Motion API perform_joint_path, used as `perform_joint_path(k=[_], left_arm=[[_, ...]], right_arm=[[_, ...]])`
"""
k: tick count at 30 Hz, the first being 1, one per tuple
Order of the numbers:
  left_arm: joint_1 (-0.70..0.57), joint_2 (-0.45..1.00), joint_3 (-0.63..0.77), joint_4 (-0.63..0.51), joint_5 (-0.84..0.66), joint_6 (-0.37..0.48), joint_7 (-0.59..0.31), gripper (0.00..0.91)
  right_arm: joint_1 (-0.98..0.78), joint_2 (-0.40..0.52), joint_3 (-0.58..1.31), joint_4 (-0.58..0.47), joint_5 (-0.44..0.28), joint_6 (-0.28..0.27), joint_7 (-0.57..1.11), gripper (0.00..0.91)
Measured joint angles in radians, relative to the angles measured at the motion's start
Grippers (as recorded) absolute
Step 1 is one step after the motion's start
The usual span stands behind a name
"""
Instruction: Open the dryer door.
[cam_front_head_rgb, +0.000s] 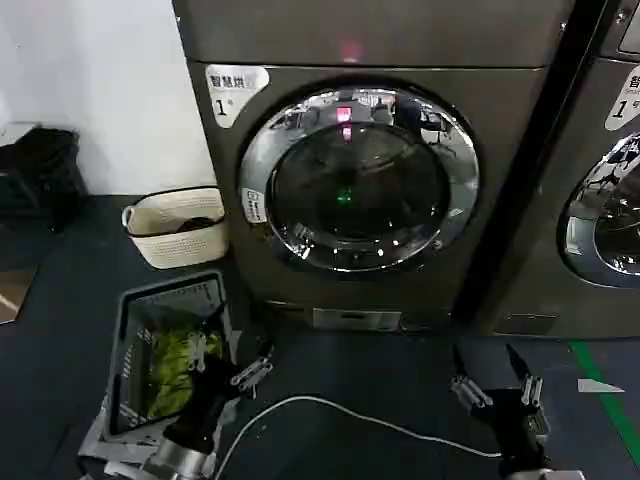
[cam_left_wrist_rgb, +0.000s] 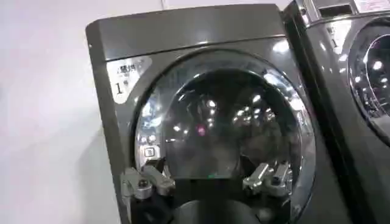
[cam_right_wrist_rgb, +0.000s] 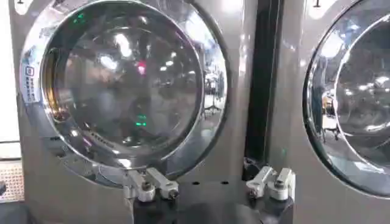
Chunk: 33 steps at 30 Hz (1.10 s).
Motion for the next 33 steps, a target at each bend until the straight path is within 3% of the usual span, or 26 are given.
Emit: perform_joint_path(k=[20, 33], left_arm=[[0.04, 0.001, -0.024, -0.03, -0.017, -0.03, 0.025, 0.907], [0.066, -0.009, -0.061, -0.04, -0.008, -0.061, 0.039, 0.907]], right_arm=[[0.459, -0.352, -0.196, -0.233, 0.204, 0.026, -0.102, 0.907], [0.82, -0.404, -0.444, -0.42, 0.28, 0.053, -0.136, 0.907]])
